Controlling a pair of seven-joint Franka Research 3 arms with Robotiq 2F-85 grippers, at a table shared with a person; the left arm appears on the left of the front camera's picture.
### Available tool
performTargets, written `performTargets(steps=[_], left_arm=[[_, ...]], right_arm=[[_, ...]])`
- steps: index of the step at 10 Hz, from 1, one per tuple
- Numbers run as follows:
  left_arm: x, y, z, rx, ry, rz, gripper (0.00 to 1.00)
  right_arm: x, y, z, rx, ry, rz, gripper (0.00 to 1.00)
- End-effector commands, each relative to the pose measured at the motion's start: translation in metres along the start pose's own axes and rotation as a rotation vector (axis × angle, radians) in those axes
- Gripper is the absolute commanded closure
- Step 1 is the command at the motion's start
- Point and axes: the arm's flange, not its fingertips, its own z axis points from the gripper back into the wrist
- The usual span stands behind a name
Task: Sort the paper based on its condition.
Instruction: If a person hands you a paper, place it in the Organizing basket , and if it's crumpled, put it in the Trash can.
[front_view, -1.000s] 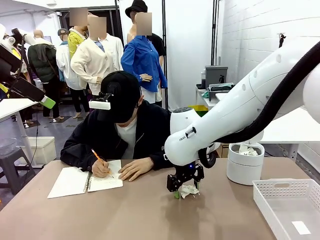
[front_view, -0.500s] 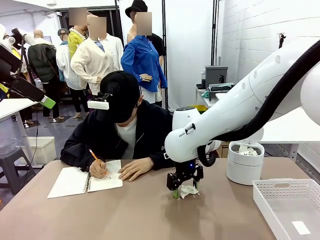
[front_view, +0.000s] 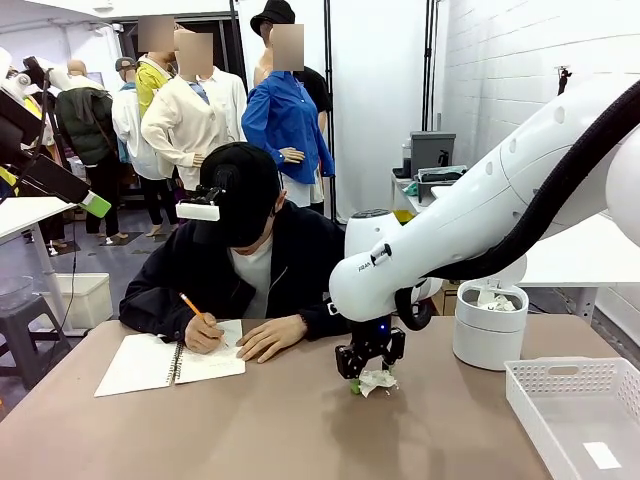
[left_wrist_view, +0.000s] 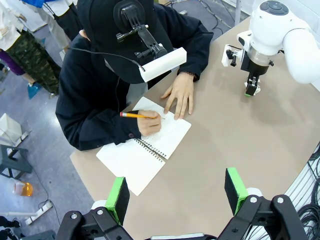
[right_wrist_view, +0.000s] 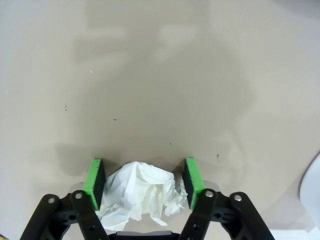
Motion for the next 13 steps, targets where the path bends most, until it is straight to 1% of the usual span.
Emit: performTargets(steps=[1,2,3,5,9,10,13], left_arm=[[0.0,0.0,0.0,0.002,0.0,0.0,0.0],[0.0,0.0,0.0,0.002,0.0,0.0,0.0],[0.0,0.0,0.0,0.002,0.0,0.0,0.0],[0.0,0.0,0.0,0.002,0.0,0.0,0.0],[0.0,0.0,0.0,0.002,0.0,0.0,0.0],[0.0,0.0,0.0,0.002,0.0,0.0,0.0],[0.0,0.0,0.0,0.002,0.0,0.0,0.0]], right_arm=[[-0.003,-0.002,-0.004,-0.002,0.027,-0.01,0.77],[-0.003,-0.002,-0.002,0.004,0.047,-0.017,0.96],[-0.005,-0.004,0.006,0.001,0.079,-0.036,0.96],[-0.014,-0.011,0.037,0.006,0.121,-0.049,0.96],[-0.032,-0.029,0.121,-0.025,0.138,-0.028,0.96],[-0.036,-0.035,0.14,-0.024,0.123,-0.025,0.96],[-0.049,-0.06,0.208,0.006,-0.006,-0.028,0.96]])
